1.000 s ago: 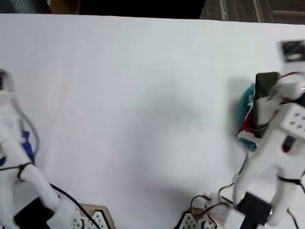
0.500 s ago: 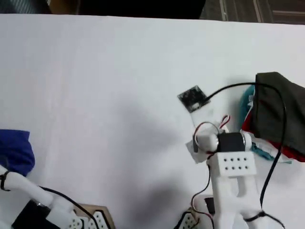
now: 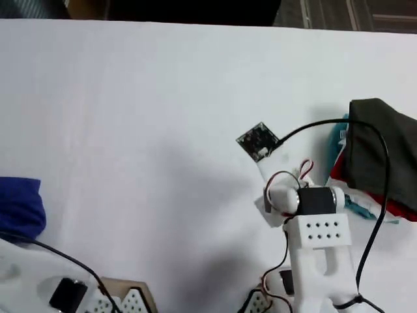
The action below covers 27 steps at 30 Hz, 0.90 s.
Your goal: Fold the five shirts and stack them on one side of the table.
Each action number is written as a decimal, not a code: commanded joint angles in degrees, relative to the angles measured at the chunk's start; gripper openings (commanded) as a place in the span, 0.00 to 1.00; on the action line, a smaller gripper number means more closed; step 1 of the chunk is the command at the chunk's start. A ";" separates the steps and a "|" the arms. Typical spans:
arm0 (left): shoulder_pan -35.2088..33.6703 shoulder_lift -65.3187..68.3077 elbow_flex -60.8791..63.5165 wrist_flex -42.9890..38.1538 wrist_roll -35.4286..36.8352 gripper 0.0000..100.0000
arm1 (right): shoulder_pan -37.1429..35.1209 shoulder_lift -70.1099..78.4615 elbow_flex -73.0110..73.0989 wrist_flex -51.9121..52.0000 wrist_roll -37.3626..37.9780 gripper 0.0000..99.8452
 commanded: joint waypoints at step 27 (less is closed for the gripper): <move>70.77 -27.25 -21.32 59.43 23.65 0.02 | 0.31 -1.80 12.22 -23.52 -7.38 0.21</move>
